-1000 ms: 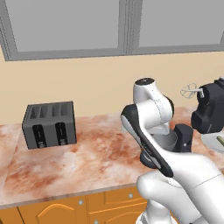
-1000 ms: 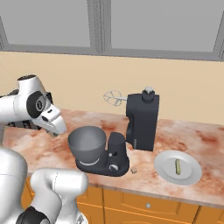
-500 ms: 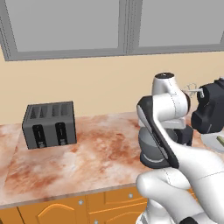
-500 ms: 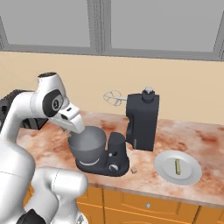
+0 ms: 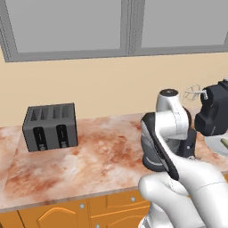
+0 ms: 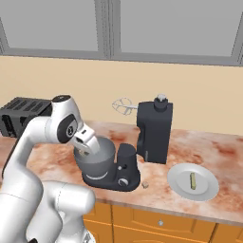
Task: Add butter and sugar cubes to the stand mixer bowl and then turn on the stand mixer to begin making frosting.
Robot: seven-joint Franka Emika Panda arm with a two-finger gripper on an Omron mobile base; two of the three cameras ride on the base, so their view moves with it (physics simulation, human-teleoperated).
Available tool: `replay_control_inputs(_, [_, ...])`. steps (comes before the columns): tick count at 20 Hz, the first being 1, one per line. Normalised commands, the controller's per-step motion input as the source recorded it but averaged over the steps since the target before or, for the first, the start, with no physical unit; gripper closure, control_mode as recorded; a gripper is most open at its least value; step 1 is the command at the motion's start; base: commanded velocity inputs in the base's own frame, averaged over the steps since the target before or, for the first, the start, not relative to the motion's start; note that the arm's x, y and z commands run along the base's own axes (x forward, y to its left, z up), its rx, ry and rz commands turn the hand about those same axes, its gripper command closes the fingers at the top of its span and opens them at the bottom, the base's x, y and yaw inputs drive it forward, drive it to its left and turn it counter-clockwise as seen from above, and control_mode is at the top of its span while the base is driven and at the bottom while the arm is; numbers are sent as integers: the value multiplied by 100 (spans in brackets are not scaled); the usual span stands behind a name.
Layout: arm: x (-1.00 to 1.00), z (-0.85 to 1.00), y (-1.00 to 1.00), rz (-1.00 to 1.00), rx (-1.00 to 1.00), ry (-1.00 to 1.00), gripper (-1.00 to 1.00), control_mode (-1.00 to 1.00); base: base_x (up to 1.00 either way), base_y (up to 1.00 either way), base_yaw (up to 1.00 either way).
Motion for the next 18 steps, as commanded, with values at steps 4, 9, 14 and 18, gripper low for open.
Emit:
replay_control_inputs(4, [39,-40,-8,0,0,0,100,-100,0,0,0])
replay_control_inputs(9, [55,-29,-14,0,0,0,100,-100,0,0,0])
replay_control_inputs(14, [50,-25,-9,0,0,0,100,-100,0,0,0])
replay_control_inputs(18, [36,-26,0,0,0,0,100,-100,0,0,0])
